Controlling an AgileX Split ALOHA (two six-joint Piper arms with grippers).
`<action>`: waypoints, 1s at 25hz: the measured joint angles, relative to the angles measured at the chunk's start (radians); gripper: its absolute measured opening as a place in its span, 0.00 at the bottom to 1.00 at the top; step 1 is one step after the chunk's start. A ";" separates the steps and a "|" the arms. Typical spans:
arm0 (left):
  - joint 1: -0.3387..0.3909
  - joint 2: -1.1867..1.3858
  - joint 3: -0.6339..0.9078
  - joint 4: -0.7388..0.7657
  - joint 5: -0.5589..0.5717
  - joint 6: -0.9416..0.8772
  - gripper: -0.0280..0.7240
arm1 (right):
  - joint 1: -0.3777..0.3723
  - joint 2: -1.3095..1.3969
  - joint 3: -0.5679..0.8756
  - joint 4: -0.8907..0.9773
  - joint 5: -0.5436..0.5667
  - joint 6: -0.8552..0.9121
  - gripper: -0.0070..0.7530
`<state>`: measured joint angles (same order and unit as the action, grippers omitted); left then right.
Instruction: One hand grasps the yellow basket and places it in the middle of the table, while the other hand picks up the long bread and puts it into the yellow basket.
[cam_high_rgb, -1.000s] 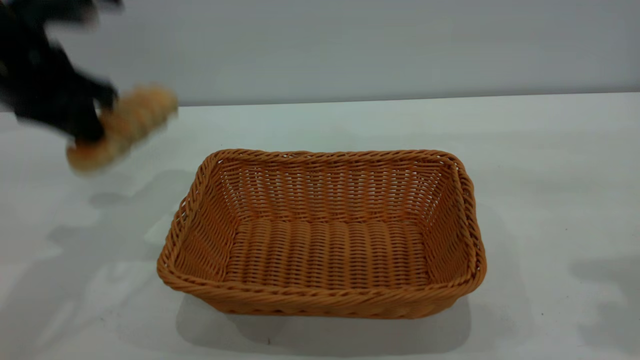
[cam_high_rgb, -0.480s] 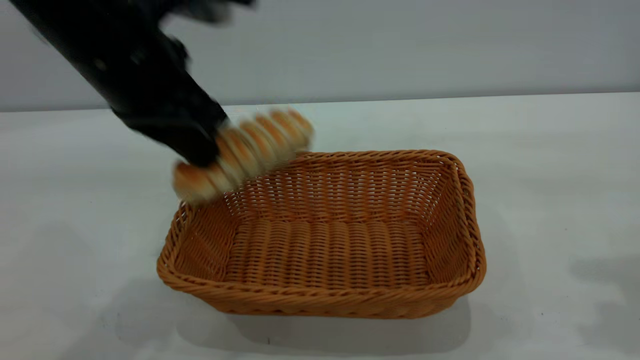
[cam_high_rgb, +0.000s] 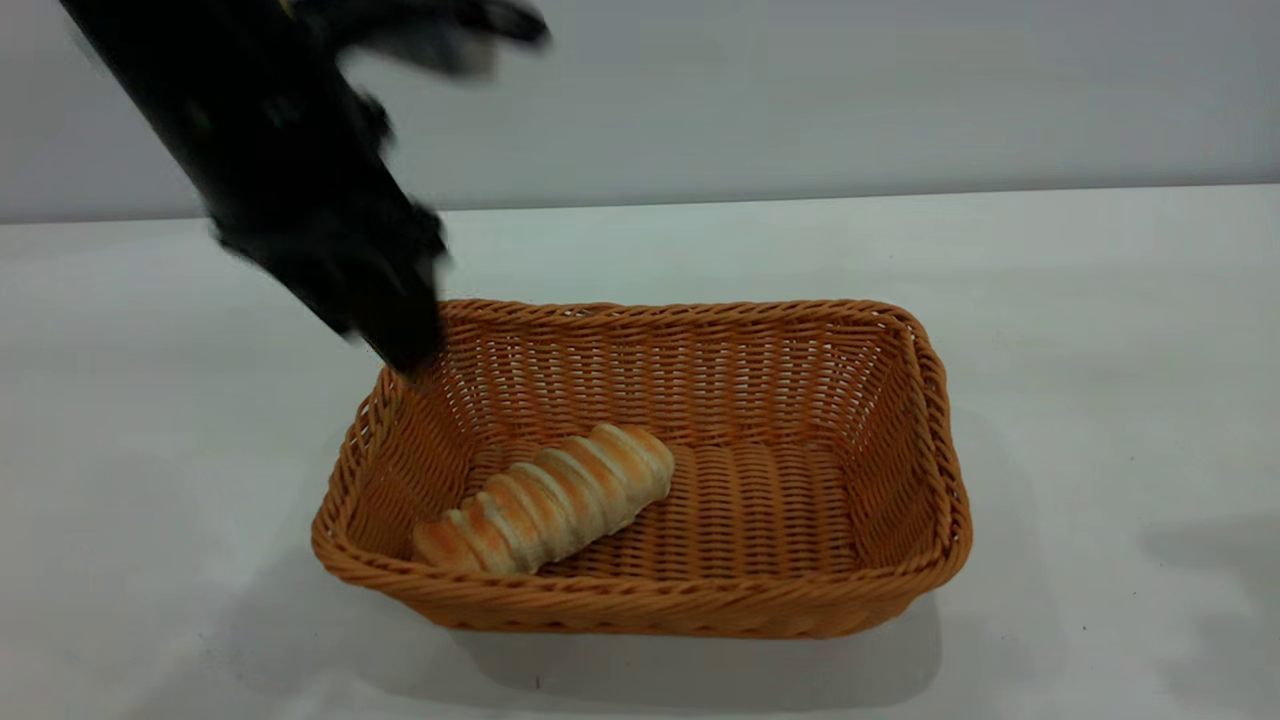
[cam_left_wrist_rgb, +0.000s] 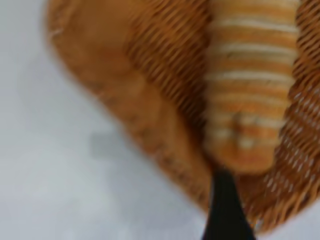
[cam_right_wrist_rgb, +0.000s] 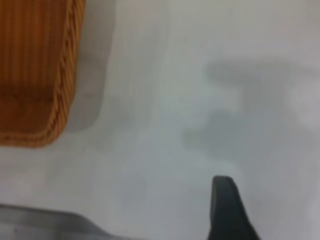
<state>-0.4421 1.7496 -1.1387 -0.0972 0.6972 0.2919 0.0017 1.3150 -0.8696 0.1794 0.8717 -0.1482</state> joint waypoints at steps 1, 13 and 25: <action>0.014 -0.030 -0.030 0.036 0.050 -0.037 0.75 | 0.000 -0.003 0.000 0.000 0.014 0.000 0.65; 0.113 -0.544 -0.144 0.380 0.470 -0.305 0.72 | 0.000 -0.326 0.000 0.005 0.194 -0.049 0.65; 0.113 -1.259 0.217 0.265 0.471 -0.313 0.72 | 0.000 -0.818 0.000 0.036 0.365 -0.122 0.65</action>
<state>-0.3294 0.4905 -0.9216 0.1676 1.1686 -0.0212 0.0017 0.4973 -0.8696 0.2152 1.2366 -0.2704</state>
